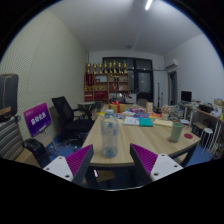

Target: Pour water

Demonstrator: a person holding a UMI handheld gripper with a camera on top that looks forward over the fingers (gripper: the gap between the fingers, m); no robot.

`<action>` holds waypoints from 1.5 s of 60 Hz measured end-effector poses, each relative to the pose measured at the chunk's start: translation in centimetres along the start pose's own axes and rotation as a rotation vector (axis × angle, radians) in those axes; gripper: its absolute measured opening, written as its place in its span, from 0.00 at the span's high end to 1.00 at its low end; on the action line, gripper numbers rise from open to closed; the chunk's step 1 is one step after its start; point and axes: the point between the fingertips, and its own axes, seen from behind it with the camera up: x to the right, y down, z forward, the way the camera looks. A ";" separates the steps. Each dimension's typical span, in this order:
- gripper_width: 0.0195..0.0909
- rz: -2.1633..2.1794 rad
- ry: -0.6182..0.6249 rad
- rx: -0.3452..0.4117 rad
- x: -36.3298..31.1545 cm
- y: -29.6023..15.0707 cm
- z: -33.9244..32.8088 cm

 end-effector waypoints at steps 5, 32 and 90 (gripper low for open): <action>0.11 -0.009 -0.006 0.028 -2.2 0.8 5.0; 0.12 -0.035 0.064 0.114 -1.1 0.4 20.8; 0.66 1.834 -0.491 -0.038 27.4 -13.6 22.6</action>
